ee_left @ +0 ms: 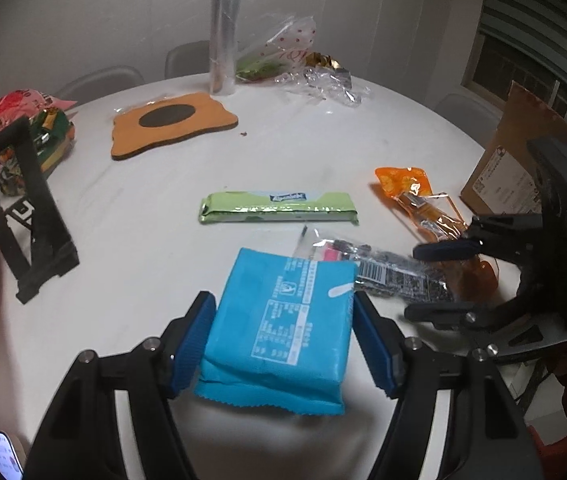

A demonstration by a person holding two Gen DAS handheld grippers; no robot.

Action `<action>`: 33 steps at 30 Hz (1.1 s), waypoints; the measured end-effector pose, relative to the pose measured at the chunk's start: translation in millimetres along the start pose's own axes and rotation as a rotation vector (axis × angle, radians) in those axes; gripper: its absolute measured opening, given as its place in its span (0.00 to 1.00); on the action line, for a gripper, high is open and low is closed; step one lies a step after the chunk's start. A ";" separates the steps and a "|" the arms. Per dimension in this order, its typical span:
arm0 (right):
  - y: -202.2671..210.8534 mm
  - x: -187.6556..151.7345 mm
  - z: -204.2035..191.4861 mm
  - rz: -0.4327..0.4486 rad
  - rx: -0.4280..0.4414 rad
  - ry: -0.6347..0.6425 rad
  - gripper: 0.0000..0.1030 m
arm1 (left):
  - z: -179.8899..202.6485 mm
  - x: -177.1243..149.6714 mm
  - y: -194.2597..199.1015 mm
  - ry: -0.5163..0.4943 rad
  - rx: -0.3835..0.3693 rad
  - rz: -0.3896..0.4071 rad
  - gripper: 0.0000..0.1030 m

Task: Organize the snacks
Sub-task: 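Grasp the blue biscuit pack with left tool while right tool grasps dark sesame bar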

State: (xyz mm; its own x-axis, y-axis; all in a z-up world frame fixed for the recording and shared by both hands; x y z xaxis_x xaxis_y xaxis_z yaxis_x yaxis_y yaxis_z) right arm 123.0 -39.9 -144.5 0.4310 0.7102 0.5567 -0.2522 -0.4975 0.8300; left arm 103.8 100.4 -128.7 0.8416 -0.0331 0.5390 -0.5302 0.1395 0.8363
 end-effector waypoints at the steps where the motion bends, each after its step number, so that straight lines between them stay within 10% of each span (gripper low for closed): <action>1: 0.1 -0.9 -0.9 -0.001 0.003 -0.002 0.49 | -0.8 -0.3 0.3 0.005 0.001 -0.001 0.64; 33: 10.7 -3.1 -5.7 0.072 -0.108 -0.071 0.36 | 2.7 -8.9 -20.0 -0.036 0.046 -0.037 0.63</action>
State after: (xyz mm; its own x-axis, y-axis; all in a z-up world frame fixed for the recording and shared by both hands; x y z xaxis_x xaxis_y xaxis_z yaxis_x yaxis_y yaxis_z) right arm 114.0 -44.6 -137.2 0.4673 0.6357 0.6144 -0.3749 -0.4869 0.7889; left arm 106.6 95.3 -150.0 0.8568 -0.0729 0.5105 -0.5038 0.0923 0.8588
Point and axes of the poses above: each gripper's, at about its wrist camera, not at the fingertips, and y roughly against the way its jaws point, z to its right, x to its top, the point moved 6 cm from there along -y, roughly the way its jaws point, and after that the axes turned 8 degrees about -z, right-handed, at the moved point
